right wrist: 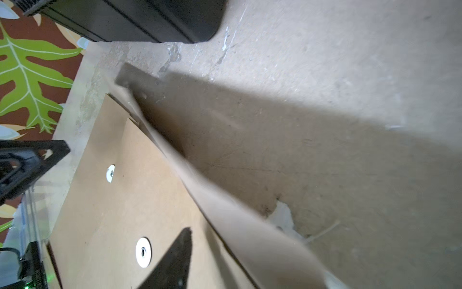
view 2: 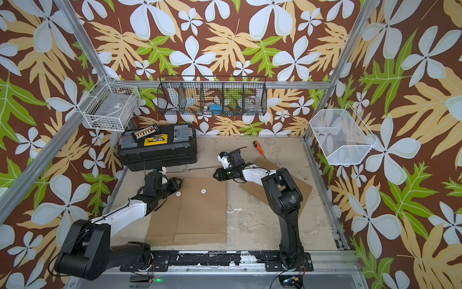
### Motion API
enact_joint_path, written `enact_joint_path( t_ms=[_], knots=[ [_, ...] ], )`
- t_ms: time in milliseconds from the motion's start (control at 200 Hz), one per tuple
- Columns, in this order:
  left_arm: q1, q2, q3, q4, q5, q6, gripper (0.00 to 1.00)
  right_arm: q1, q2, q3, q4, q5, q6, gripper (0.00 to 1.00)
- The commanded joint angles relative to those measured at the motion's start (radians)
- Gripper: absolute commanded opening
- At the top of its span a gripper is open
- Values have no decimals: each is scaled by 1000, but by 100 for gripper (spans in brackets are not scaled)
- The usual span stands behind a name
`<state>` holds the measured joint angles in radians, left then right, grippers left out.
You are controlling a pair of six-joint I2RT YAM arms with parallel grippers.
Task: Open the file bag
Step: Place the file bag at the file bag, then pick up the file bag from the center of the board.
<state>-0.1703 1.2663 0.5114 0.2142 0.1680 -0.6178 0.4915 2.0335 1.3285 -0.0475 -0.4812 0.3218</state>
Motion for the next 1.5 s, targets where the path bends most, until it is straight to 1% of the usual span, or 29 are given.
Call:
enact_joint_path(
  t_ms=[0,80,150,210,290,395,496,616,726,801,941,1036,1131,1247,1382,1497],
  knots=[
    [2,-35,8,-3,76,42,63,-16,-35,0,-30,80,-24,73],
    [0,-55,16,2,119,48,65,-33,-68,-15,-60,134,-32,86],
    [-9,-63,23,8,144,48,66,-49,-102,-34,-79,170,-39,93],
    [-34,-62,38,5,147,56,65,-61,-147,-66,-86,197,-40,95],
    [-93,-44,65,8,140,58,63,-85,-236,-150,-57,232,-22,95],
    [-206,19,108,47,131,47,58,-128,-378,-298,11,276,30,88],
    [-313,116,165,92,124,38,56,-179,-515,-458,82,301,100,80],
    [-408,253,262,121,138,36,53,-244,-651,-621,134,327,172,64],
    [-461,371,363,120,161,36,53,-289,-750,-731,149,366,213,47],
    [-482,450,434,107,188,36,57,-334,-798,-785,150,373,233,36],
    [-498,583,555,77,243,32,69,-456,-828,-854,147,289,260,21],
    [-507,656,624,50,276,36,71,-515,-845,-886,152,243,260,15],
    [-519,718,693,5,289,44,71,-545,-846,-900,152,216,255,12],
    [-526,776,741,-17,308,46,71,-563,-828,-909,149,194,249,11],
    [-529,822,784,-40,343,46,70,-582,-792,-911,143,172,237,10],
    [-534,856,823,-76,351,58,70,-594,-760,-913,146,146,228,10]
  ],
)
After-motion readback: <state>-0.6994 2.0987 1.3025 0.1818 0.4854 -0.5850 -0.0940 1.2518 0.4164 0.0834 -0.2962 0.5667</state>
